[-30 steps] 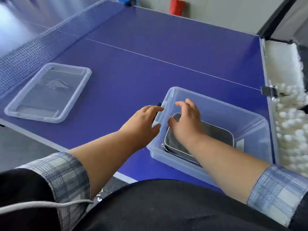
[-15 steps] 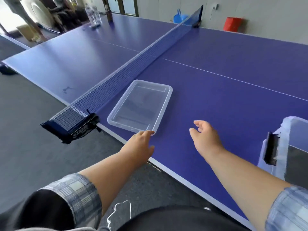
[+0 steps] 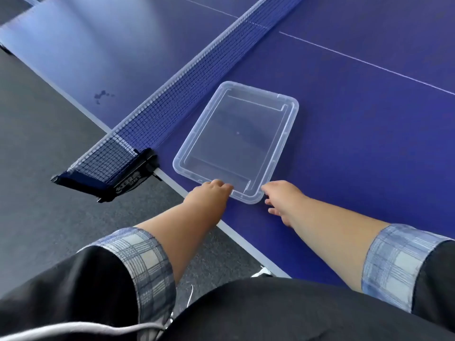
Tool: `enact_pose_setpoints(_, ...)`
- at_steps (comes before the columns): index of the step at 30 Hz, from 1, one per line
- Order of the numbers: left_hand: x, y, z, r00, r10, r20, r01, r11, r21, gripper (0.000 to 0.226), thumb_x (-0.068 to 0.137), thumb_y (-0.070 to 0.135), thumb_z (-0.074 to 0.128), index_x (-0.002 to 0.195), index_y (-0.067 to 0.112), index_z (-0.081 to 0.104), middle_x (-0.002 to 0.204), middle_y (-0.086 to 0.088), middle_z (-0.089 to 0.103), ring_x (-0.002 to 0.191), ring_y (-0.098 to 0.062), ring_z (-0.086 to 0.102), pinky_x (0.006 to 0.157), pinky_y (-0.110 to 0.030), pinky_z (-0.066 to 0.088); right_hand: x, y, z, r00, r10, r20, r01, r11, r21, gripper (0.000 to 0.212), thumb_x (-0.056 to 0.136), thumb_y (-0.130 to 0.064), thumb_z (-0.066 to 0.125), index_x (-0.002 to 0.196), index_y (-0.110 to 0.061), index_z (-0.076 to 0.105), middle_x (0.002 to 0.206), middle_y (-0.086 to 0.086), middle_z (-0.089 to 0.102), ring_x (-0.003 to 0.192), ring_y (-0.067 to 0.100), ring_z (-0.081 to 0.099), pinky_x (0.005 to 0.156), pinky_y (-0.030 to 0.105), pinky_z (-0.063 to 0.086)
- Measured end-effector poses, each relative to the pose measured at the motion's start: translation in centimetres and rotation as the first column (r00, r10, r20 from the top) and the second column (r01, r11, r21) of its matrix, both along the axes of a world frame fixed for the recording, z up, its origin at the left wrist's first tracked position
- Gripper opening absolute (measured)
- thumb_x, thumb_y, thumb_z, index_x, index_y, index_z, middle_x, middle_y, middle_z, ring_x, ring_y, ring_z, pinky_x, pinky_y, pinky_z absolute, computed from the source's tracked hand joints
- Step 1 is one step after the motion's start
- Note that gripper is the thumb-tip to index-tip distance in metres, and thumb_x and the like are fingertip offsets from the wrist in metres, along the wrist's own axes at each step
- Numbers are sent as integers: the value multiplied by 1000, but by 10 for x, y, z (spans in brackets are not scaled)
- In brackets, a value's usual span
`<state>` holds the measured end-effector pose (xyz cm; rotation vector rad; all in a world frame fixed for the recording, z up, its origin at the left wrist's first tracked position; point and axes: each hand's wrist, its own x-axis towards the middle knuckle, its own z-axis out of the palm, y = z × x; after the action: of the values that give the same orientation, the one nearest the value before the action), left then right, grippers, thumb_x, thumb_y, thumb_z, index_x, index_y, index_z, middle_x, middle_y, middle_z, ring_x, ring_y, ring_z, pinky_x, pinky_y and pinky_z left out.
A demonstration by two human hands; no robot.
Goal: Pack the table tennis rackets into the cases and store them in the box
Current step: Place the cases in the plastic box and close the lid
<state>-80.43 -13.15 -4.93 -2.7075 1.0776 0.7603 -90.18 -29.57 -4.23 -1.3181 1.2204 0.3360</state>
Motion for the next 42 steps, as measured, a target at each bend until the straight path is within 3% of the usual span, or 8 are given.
enact_pose_setpoints(3,16,-13,-19,998,-63,-8,63,998,11,55,89,9,61,138,29,46,137,1,48,124,-27,50,92,-44,50,19,4,-13,985,-144,-96,149,987,52,50,92,-18,53,141,-6,53,140,15,61,125,26,62,109,55,45)
enact_pose_setpoints(6,25,-20,-40,981,-193,20,193,981,9,49,89,15,64,135,28,52,129,0,51,116,-27,53,90,-40,48,27,14,-25,972,-211,-107,212,977,-5,40,89,-15,54,127,-3,63,91,10,58,86,24,55,103,60,50)
enact_pose_setpoints(16,55,-16,-35,789,-601,129,612,787,-76,34,94,9,45,127,11,53,124,-9,53,109,-32,54,86,-41,46,41,36,-31,797,-587,-145,594,804,9,14,90,-31,65,87,-18,60,87,0,56,72,17,55,95,43,57)
enact_pose_setpoints(22,60,-33,18,733,-672,109,680,717,-154,37,90,12,59,126,17,52,122,-5,54,114,-29,54,89,-39,49,40,63,2,436,-887,152,740,449,500,32,99,-13,62,130,-11,52,79,15,71,70,25,71,72,39,61)
enact_pose_setpoints(29,39,-67,110,743,-669,32,630,683,-370,28,90,24,55,115,28,65,111,0,61,107,-24,60,84,-37,52,5,49,64,274,-876,398,735,457,501,20,98,-5,55,115,3,59,72,20,74,67,23,76,64,31,62)
enact_pose_setpoints(32,13,-78,138,718,-692,81,662,641,-389,28,93,34,57,121,31,60,113,5,58,110,-19,56,79,-35,50,-25,45,85,155,-890,429,782,376,498,32,99,-10,55,125,10,60,106,27,74,76,18,78,60,27,61)
enact_pose_setpoints(39,-72,-115,186,617,-776,133,770,560,-308,36,93,29,60,127,27,50,108,3,51,96,-25,61,69,-34,47,-90,47,137,-94,-867,489,764,251,594,24,98,-8,56,114,-24,65,101,11,70,87,21,71,86,37,57)
enact_pose_setpoints(42,-122,-125,203,579,-796,177,804,522,-284,37,93,28,56,129,26,50,104,1,50,95,-26,61,69,-32,43,-121,50,151,-134,-836,533,737,276,618,17,98,-17,59,115,-18,63,108,6,70,97,19,70,89,38,58)
